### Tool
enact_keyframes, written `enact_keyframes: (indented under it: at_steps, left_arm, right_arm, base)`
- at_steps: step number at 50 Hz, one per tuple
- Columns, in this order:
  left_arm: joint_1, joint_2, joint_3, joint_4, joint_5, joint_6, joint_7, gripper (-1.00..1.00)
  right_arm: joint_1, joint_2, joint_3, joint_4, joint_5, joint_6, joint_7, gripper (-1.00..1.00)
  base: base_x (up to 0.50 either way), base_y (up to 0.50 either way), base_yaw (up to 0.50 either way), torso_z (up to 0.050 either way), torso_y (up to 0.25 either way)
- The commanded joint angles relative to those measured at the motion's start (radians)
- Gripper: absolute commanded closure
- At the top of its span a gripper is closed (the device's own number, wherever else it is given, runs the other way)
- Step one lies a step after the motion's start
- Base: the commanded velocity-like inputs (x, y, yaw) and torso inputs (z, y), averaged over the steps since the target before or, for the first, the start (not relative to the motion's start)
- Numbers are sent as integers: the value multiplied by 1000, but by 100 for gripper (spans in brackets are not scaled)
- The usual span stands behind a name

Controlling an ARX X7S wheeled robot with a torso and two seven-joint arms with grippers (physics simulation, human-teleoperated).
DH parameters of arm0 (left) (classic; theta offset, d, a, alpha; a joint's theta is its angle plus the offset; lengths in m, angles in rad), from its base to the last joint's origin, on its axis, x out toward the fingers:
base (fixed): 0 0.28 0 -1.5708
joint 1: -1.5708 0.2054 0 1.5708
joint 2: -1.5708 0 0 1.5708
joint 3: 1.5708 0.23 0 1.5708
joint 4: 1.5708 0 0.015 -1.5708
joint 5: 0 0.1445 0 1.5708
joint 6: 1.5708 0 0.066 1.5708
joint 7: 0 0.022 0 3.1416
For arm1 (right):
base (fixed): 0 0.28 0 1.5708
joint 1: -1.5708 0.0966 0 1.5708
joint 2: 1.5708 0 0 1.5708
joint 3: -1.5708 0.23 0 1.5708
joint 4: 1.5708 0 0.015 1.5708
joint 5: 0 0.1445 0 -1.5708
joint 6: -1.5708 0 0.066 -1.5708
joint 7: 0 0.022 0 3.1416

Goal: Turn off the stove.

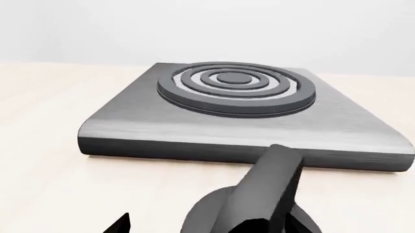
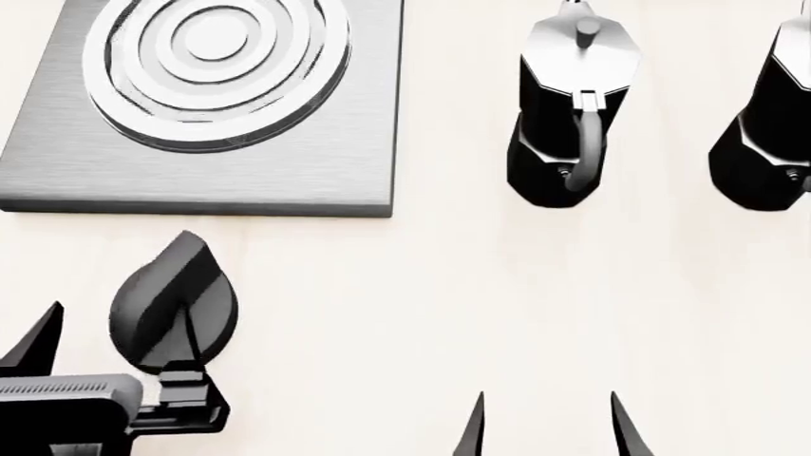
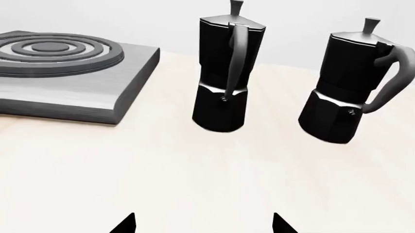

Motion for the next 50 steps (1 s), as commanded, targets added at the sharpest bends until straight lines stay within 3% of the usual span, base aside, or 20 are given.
enact_keyframes:
  at_steps: [1,34,44,50]
  left_arm:
    - [71,-56,-52,79,-39,-27,-42,-100]
    - [81,-104,-156,144,-108,-59,-106,-100]
    - [143,-180,-163,276,-254,-128,-28,-100]
    - [160,-205,-156,310,-256,-109,5,-100]
  right_arm:
    - [1,3,-2,1,3,0,2,-100]
    - [2,9,-11,12,6,-14,9,-100]
    - [15,13,7,-10,27,0,12,-100]
    - [44,19,23,-21,45,27,9,-100]
  base:
    - [0,0,0,0,0]
    - [0,0,0,0,0]
    - [0,0,0,0,0]
    - [0,0,0,0,0]
